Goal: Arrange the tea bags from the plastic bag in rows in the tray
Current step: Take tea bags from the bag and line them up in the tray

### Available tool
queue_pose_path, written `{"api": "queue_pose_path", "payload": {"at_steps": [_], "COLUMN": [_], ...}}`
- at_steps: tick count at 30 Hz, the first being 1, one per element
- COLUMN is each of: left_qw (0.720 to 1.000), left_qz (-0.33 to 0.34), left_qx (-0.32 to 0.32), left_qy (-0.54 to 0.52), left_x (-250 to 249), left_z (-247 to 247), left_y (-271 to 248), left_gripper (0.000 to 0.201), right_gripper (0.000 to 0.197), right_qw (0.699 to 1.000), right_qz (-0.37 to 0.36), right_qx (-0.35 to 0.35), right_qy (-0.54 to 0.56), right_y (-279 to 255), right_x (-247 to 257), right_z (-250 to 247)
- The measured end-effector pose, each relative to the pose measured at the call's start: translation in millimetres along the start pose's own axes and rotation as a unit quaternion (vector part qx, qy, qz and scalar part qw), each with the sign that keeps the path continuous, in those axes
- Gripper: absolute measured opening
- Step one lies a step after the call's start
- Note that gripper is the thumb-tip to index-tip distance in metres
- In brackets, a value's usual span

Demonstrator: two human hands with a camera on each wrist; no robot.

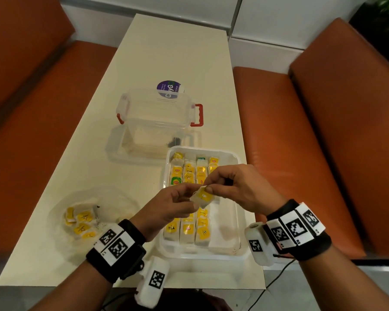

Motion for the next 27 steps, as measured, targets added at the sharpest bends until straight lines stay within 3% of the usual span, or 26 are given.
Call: {"api": "queue_pose_path", "payload": {"at_steps": [6,11,16,18,23,27], "left_qw": [0.997,0.998,0.996,0.996,0.995,0.992], "left_qz": [0.004,-0.008,-0.022,-0.029,-0.05,-0.043], "left_qx": [-0.064,-0.051,-0.05,-0.051,-0.077,-0.118], "left_qy": [0.048,0.029,0.075,0.072,0.036,0.026], "left_x": [6,9,12,13,15,16], "left_z": [6,13,18,20,20,6], "left_y": [7,7,12,13,11,2], "left_gripper": [0.015,0.012,0.003,0.004,0.034,0.013], "right_gripper": [0.009,0.008,0.006,0.005,0.005,0.005], "right_qw": [1.0,0.999,0.999,0.999,0.998,0.991], "right_qz": [0.022,0.038,0.042,0.042,0.05,0.073], "right_qx": [-0.003,-0.004,0.001,0.004,-0.018,-0.054], "right_qy": [-0.002,0.003,0.006,0.003,-0.022,-0.1], "right_y": [-6,-10,-8,-9,-8,1], "right_x": [-4,-10,-16,-17,-26,-38], "right_z": [0,0,-1,-2,-14,-25]}}
Point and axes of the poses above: each hand's wrist, its own y-axis towards the middle knuckle, its own z-axis out of the palm, x = y × z, the point moved 4 cm from there along y, towards the middle knuckle, and after that the axes turned 7 degrees about y, right-handed, at the moved point
